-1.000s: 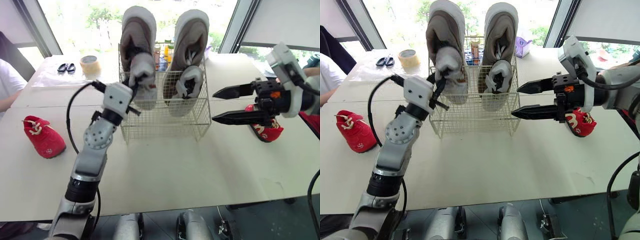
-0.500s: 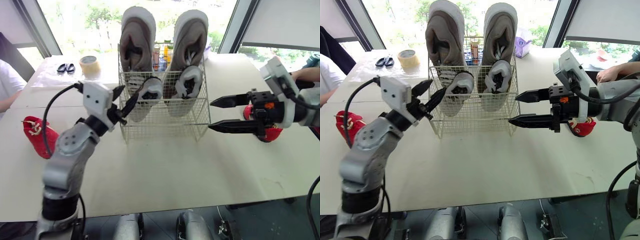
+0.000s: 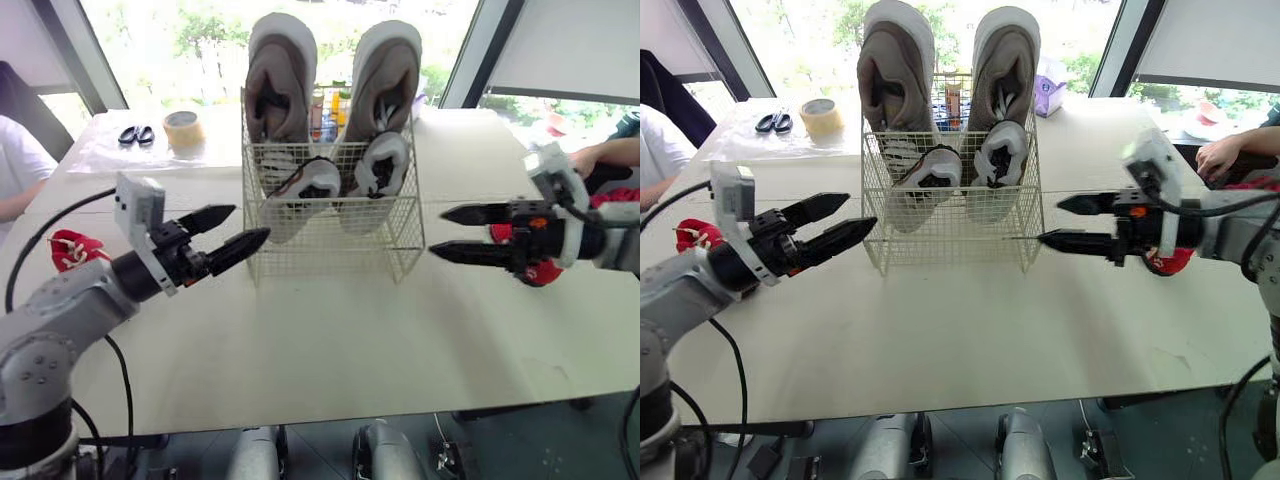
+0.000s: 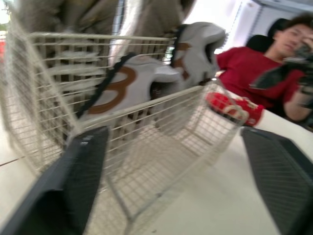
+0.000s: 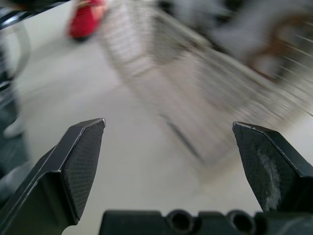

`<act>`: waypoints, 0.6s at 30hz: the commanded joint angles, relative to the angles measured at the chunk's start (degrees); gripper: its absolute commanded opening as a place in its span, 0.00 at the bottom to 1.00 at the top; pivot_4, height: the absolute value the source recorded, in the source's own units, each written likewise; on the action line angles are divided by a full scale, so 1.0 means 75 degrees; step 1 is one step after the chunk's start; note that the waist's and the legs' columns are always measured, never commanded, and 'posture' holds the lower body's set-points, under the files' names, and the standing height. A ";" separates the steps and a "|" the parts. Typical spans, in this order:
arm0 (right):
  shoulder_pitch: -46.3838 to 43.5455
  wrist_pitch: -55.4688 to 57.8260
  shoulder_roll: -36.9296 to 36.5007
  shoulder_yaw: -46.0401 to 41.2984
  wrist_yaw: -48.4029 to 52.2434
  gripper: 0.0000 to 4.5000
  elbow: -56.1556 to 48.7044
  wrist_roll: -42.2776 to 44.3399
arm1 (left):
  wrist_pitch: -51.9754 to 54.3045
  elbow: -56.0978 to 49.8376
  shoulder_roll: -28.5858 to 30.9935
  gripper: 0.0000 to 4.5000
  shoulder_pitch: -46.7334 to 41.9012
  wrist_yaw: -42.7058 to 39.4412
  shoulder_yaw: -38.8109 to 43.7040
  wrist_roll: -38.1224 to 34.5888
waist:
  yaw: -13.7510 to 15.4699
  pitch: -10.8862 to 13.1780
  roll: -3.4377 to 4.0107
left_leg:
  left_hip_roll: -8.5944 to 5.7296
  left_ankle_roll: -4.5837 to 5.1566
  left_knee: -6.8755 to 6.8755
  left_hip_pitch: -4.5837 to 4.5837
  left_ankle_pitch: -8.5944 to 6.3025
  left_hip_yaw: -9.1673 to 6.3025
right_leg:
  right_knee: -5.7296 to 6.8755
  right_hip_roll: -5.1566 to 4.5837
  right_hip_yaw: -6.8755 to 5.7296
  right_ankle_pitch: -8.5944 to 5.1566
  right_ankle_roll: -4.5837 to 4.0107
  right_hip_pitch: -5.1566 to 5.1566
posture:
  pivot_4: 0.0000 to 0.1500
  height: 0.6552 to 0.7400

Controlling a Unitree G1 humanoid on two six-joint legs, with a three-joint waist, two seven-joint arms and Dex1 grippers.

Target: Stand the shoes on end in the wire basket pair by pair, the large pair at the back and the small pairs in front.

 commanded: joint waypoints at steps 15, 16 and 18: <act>0.3253 -0.3352 0.2080 -0.2925 -0.2547 1.00 0.0785 -0.2108 | -0.0610 -0.2016 0.0039 0.99 0.0708 0.0195 -0.2393 -0.0778 | -0.0010 -0.0007 0.0037 | 0.0004 -0.0014 -0.0005 0.0016 0.0008 -0.0005 | 0.0007 0.0012 0.0001 -0.0002 0.0001 0.0008 | 1.00 0.15; 0.3359 -0.3397 0.2049 -0.2937 -0.2495 1.00 0.0876 -0.2137 | -0.0633 -0.2003 0.0042 0.99 0.0689 0.0230 -0.2441 -0.0779 | -0.0009 -0.0011 0.0042 | 0.0004 -0.0014 -0.0003 0.0016 0.0008 -0.0005 | 0.0006 0.0012 0.0001 -0.0002 0.0001 0.0008 | 1.00 0.15; 0.3587 -0.3618 0.1964 -0.2937 -0.2335 1.00 0.1169 -0.2267 | -0.0681 -0.2021 0.0038 0.99 0.0682 0.0284 -0.2558 -0.0759 | -0.0014 -0.0015 0.0049 | 0.0004 -0.0011 0.0000 0.0018 0.0006 -0.0006 | 0.0005 0.0012 0.0001 -0.0003 -0.0001 0.0013 | 1.00 0.15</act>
